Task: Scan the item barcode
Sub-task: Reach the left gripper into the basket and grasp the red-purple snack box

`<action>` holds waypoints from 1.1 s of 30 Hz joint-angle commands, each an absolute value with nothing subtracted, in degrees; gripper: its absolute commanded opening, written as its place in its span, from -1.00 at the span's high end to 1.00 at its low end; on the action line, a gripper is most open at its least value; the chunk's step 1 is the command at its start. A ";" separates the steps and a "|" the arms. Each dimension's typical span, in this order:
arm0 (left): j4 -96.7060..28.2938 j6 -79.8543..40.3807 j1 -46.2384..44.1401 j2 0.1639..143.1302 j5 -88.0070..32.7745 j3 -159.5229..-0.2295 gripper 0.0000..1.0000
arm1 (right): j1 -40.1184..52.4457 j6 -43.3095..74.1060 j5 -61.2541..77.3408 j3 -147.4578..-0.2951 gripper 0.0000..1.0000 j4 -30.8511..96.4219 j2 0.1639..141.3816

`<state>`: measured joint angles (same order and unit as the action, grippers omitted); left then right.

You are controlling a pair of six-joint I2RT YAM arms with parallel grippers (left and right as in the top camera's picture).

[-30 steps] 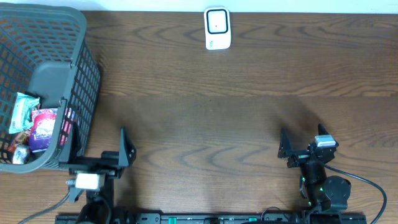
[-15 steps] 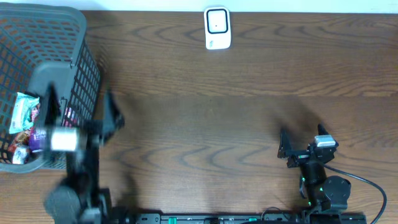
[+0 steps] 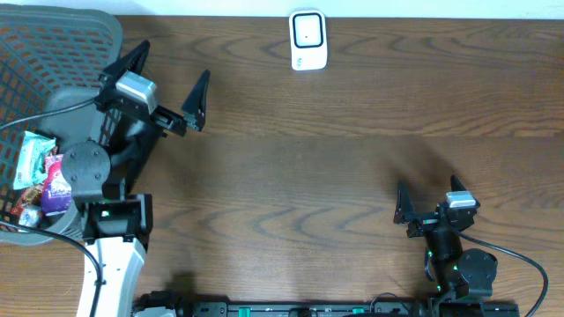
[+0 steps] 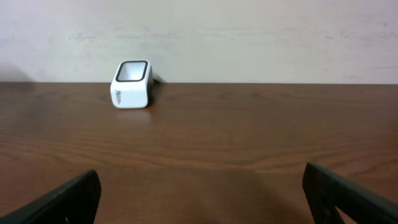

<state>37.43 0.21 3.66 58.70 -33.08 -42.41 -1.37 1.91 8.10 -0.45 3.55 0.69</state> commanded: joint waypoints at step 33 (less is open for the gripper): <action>-39.18 -23.68 31.03 96.18 -22.68 -112.84 -0.96 | -2.17 2.28 8.05 -0.32 -0.99 3.66 0.38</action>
<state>-39.05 -20.84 30.72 94.30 -17.06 -111.94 -1.37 1.91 8.10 -0.45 3.55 0.69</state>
